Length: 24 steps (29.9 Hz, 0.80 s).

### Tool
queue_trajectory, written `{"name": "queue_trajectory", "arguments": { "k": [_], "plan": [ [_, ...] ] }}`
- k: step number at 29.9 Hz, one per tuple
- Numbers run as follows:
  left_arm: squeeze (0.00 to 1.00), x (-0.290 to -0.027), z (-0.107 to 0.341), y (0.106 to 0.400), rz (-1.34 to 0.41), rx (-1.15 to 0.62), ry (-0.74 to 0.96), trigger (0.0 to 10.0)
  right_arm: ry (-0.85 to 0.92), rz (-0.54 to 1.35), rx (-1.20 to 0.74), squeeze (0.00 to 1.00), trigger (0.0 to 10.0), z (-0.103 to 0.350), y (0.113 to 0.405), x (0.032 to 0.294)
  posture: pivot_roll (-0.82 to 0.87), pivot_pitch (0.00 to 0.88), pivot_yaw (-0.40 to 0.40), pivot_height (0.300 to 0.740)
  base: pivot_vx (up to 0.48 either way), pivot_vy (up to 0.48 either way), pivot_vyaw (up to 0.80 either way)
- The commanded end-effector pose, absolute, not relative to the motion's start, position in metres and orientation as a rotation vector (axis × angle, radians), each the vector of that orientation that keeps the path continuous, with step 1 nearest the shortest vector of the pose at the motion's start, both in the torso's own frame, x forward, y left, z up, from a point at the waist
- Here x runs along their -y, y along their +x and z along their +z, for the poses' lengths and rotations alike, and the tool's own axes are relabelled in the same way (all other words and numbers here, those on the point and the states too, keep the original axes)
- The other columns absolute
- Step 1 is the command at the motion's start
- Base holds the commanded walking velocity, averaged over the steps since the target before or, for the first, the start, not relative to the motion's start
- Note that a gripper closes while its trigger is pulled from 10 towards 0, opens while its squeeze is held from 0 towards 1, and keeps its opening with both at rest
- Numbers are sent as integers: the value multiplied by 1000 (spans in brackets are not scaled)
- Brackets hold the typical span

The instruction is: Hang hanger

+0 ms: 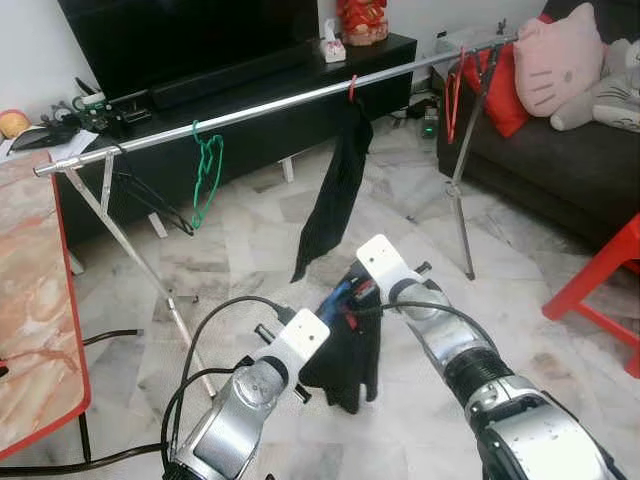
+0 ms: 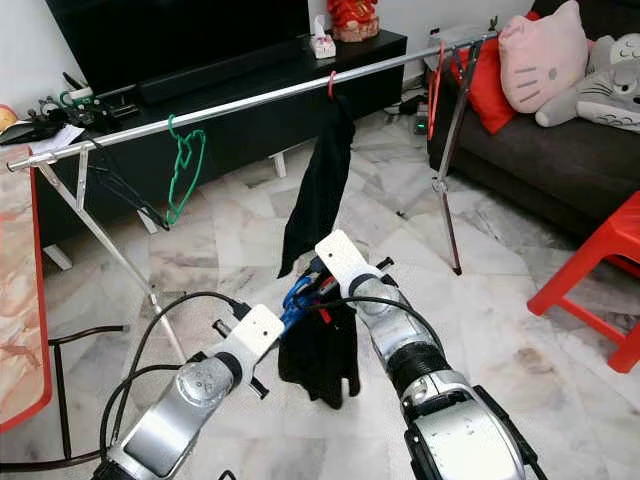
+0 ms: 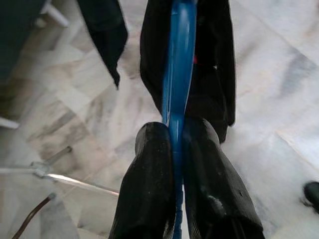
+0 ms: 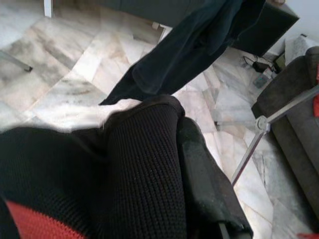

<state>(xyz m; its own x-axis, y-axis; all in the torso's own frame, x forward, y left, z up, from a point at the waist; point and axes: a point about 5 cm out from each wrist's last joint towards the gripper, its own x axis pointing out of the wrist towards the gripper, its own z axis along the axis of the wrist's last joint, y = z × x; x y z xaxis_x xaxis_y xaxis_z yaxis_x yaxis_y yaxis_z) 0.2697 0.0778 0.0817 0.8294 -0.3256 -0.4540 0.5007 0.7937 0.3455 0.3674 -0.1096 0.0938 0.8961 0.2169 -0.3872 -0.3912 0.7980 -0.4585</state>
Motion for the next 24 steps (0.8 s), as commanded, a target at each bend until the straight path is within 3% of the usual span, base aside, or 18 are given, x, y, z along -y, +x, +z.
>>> {"name": "queue_trajectory", "arguments": {
  "k": [1,14,24],
  "plan": [
    [0,-86,92,278,-380,-350,460,10000,-557,347,-320,0,10000,93,365,102,-114,0,60,740,0,0,0],
    [0,-88,84,265,-414,-413,422,10000,-546,171,-368,0,10000,88,366,134,-110,0,58,740,0,0,0],
    [0,-86,85,266,-424,-426,417,10000,-504,157,-350,0,10000,90,366,120,-109,0,59,740,0,0,0]
  ]
}}
